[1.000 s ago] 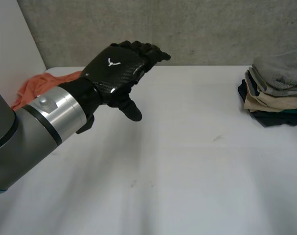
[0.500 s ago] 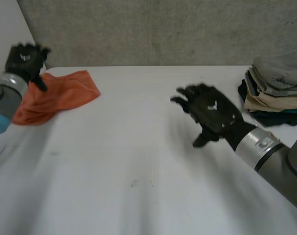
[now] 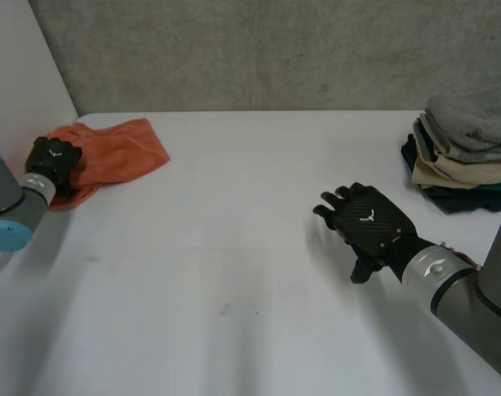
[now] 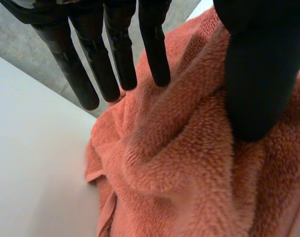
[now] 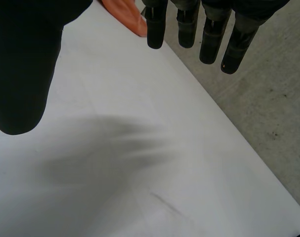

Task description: Fold the laundry.

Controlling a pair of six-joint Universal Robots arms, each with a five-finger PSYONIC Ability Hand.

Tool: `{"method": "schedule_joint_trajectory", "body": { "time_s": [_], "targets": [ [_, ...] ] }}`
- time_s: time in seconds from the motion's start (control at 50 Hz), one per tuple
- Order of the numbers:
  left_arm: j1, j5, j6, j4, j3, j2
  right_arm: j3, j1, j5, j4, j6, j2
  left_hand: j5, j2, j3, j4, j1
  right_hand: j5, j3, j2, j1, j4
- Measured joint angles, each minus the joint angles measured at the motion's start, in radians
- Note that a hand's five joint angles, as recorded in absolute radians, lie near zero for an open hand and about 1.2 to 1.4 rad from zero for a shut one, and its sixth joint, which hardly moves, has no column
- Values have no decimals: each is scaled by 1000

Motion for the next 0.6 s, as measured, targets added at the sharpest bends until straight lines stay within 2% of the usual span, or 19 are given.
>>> {"method": "schedule_joint_trajectory", "body": {
  "time_s": [0.1,0.12,0.16,0.18,0.22,0.3,0.38,0.4,0.46,0.52,0.54,0.6],
  "targets": [
    [0,33,-40,1,3,-4,5,1,0,0,1,2,189,198,191,190,193,0,0,0,0,0],
    [0,43,-49,2,3,-6,6,1,0,0,1,3,314,329,316,317,314,0,0,0,0,0],
    [0,52,-57,3,3,-8,7,1,0,0,1,3,444,457,444,447,419,0,0,0,0,0],
    [0,52,-57,3,3,-8,7,1,0,0,1,3,444,457,444,447,419,0,0,0,0,0],
    [-2,55,-66,5,4,-7,8,1,1,0,1,4,576,592,583,591,487,0,0,0,0,0],
    [-19,35,-82,10,-18,20,7,0,2,-1,1,4,588,612,602,615,487,0,0,0,0,0],
    [-67,0,-127,21,-108,126,1,-6,7,-2,1,4,588,613,604,616,487,0,0,0,0,0],
    [-104,-5,-174,32,-190,218,-4,-15,16,-3,2,2,588,614,606,617,487,0,0,0,0,0],
    [-153,0,-240,45,-297,328,-10,-25,31,-4,3,1,588,615,607,617,487,0,0,0,0,0],
    [-247,35,-359,71,-464,495,-21,-37,65,-5,10,-1,594,616,610,617,487,0,0,0,0,0],
    [-310,63,-427,85,-554,580,-27,-42,91,-5,16,-1,594,617,611,617,487,0,0,0,0,0],
    [-413,104,-519,109,-673,685,-33,-46,125,-5,24,-2,594,617,611,618,487,0,0,0,0,0]
  ]
}}
